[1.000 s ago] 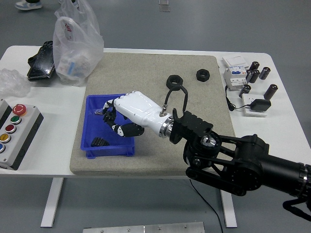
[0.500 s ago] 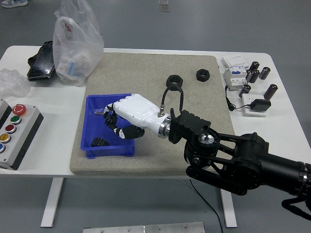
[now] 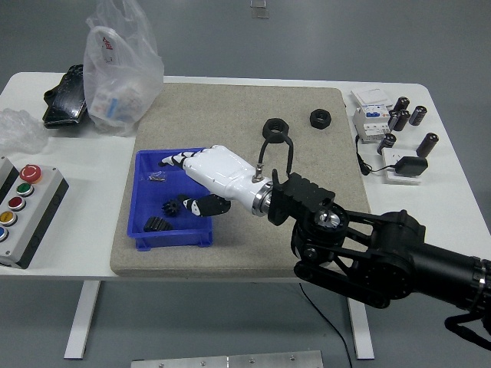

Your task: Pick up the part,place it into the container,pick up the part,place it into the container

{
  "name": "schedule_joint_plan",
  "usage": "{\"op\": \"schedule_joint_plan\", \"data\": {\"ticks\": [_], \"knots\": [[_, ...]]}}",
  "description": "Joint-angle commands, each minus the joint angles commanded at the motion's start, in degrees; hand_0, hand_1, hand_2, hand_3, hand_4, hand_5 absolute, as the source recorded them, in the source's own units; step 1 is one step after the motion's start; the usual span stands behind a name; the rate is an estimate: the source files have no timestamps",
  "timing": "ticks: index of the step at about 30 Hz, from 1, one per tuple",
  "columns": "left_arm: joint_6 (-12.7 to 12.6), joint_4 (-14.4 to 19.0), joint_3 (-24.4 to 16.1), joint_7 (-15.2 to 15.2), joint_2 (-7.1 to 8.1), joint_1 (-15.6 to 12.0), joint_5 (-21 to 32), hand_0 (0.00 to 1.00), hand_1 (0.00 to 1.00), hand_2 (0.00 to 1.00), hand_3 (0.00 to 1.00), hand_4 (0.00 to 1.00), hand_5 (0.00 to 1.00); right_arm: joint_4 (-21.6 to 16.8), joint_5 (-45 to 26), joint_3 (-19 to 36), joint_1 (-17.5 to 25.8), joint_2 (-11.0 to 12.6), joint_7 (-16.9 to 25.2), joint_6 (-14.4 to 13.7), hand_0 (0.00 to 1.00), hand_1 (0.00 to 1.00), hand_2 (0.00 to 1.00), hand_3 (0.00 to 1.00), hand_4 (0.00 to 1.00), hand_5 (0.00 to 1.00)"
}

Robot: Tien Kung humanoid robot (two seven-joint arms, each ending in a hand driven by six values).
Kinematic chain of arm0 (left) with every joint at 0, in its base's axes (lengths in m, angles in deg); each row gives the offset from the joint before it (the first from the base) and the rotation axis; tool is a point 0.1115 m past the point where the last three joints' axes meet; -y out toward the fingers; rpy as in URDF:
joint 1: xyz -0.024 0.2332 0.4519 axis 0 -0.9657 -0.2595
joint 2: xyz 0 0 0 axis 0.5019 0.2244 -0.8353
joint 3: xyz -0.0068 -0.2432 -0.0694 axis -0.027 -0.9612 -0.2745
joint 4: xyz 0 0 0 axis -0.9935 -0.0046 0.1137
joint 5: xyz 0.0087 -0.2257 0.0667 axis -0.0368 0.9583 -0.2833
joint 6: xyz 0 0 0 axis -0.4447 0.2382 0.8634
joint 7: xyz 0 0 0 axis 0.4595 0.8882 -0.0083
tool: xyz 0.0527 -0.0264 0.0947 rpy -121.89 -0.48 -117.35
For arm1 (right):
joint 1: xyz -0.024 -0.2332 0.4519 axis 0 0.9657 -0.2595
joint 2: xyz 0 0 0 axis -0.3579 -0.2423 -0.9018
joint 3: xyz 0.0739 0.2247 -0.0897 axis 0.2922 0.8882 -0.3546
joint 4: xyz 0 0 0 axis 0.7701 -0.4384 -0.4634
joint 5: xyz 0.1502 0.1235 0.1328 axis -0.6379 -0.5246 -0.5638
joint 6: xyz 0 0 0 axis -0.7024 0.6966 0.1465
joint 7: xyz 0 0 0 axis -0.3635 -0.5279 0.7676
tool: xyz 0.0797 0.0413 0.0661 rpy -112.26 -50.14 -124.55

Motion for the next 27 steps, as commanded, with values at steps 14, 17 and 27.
{"op": "schedule_joint_plan", "data": {"ticks": [14,17,27], "knots": [[-0.16,0.0,-0.28,-0.42,0.0,-0.07,-0.16,0.835,0.775,0.781,0.866,0.849,0.504,-0.39,-2.12,16.64,9.11,2.31,1.58,-11.78,0.407,0.5,0.757,0.817,0.604,0.213],[-0.16,0.0,-0.35,-0.47,0.07,-0.03,-0.27,0.835,0.775,0.781,0.866,0.848,0.503,0.57,-5.29,21.44,11.8,2.55,3.97,-13.91,0.375,0.467,0.733,0.781,0.615,0.21],[-0.06,0.0,-0.51,-0.29,0.01,-0.15,-0.67,0.835,0.775,0.781,0.866,0.848,0.503,2.54,-19.54,37.05,19.37,2.59,15.89,-14.48,0.373,0.472,0.698,0.711,0.614,0.202]]}}
